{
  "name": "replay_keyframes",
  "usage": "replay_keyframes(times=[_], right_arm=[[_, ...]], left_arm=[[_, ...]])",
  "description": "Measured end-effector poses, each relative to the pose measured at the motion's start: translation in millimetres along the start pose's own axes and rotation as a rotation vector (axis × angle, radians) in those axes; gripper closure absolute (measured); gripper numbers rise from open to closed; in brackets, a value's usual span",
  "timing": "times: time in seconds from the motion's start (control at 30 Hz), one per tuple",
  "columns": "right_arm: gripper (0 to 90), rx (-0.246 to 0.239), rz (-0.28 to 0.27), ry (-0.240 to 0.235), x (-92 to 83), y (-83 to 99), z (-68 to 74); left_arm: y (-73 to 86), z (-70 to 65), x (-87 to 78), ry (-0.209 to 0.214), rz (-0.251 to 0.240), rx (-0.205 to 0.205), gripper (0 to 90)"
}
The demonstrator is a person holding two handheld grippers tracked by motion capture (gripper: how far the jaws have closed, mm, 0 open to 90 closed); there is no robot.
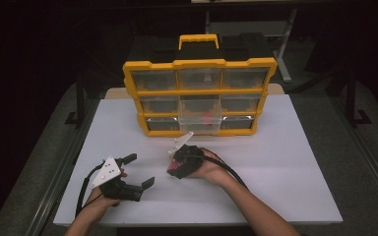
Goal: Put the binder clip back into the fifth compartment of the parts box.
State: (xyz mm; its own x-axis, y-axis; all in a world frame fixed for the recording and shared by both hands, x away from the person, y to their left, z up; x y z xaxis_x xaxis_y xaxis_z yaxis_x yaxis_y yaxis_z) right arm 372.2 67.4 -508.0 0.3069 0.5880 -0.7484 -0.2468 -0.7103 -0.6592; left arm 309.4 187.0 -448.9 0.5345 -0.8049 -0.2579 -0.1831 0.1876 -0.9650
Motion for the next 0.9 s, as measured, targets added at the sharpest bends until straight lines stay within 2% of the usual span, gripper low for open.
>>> replay_keyframes(times=[0.3, 0.6, 0.67, 0.73, 0.77, 0.9], right_arm=[[47.1, -0.034, -0.012, 0.014, -0.8, -1.2, 0.7], [48.4, -0.021, -0.017, -0.022, -4.1, -2.6, 4.8], [48.8, -0.036, -0.026, -0.030, -3.8, -3.8, 6.5], [48.7, -0.029, -0.010, -0.033, -3.8, -2.8, 9.3], [48.7, -0.048, -0.012, -0.039, -1.9, -2.7, 11.1], [48.7, -0.038, 0.004, -0.048, 1.0, -1.2, 14.6]], left_arm=[[-0.1, 0.3, -0.1, -0.001, -0.001, -0.001, 0.0], [0.0, -0.1, -0.1, 0.001, 0.002, 0.002, 0.0], [-0.2, 0.1, -0.1, -0.001, -0.001, -0.001, 0.0], [-0.2, 0.2, -0.2, 0.000, -0.001, -0.001, 0.0], [-0.3, 0.2, -0.2, -0.001, -0.003, -0.002, 0.0], [-0.2, 0.1, -0.2, 0.000, -0.001, -0.001, 0.0]])
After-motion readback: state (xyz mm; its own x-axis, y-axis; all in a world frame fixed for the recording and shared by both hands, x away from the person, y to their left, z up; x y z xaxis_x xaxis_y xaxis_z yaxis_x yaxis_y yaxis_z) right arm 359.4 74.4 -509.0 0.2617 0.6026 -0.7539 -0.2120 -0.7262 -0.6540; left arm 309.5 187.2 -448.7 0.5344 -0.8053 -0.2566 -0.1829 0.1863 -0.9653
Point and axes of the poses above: each handheld gripper's, and its own axes: x roughly forward along the jaws, y roughly out of its underside, z roughly to its left, the point moved 9 cm from there along x, roughly forward along the jaws, and after that the axes turned 6 degrees about y, right-handed, at the moved point
